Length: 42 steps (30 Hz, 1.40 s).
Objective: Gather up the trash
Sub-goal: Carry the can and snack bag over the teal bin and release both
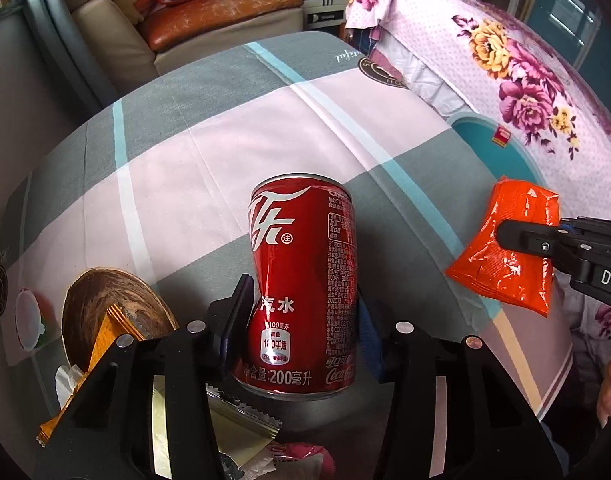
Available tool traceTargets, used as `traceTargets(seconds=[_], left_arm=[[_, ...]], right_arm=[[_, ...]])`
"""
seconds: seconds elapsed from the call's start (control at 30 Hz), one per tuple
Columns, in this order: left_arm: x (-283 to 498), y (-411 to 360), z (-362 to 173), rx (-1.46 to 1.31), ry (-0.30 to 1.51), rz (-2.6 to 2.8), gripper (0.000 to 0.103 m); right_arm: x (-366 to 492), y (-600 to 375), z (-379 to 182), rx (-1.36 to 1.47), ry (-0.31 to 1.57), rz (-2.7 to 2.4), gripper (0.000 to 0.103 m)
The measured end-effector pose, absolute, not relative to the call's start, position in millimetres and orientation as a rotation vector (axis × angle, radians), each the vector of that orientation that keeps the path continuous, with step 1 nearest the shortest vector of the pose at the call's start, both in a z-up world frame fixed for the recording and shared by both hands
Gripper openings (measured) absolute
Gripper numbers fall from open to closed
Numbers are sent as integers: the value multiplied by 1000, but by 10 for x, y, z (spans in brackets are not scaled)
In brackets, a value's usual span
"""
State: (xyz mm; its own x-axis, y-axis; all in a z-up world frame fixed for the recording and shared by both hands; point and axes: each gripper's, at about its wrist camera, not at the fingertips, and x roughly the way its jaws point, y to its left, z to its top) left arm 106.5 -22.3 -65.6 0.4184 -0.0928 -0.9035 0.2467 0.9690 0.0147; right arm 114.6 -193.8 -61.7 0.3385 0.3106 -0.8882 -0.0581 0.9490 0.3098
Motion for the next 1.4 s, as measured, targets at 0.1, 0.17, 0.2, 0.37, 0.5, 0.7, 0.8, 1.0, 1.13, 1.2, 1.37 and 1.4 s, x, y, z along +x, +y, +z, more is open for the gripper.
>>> traceTargets(seconds=[0.1,0.17,0.2,0.37,0.5,0.7,0.8,1.0,1.13,1.2,1.37,1.4], left_arm=[[1060,-358,-566,167,1100,-220,49],[1064,-450,-524,173,1092,-227,49],[1067,-498,-511,177,1089,-229,49],[1078,-783,-476,200,1085,-255,49],[1083,-1061,-462,234,1082,-284,49],[1122,-1476,-461,275,1079,-334,49],[1132,-1666,-468,296,1077,-356,49],[1184,-1969,-527,326,1086,-389,49],[1238,-2127,-575,336,1098,-405,49],[1268,-2208,-600,337,1105,-414,49],[1358,-2401,-666,341,1118,-439,49],[1384,-2447,-682,340,1121,-446,49]], right_arm=[[1166,-2068,-619,267,1193,237,15],[1167,-2152,-610,281,1182,231,15],[1166,-2195,-604,288,1176,227,15],[1167,-2455,-572,328,1147,205,15],[1156,-2740,-526,371,1115,172,15],[1138,-3223,-481,427,1074,113,15],[1132,-3434,-464,448,1055,87,15],[1125,-3763,-479,484,1032,50,15],[1126,-3935,-525,502,1028,26,15],[1126,-4012,-553,508,1029,15,15],[1131,-4188,-624,523,1032,-16,15],[1133,-4216,-631,524,1031,-23,15]])
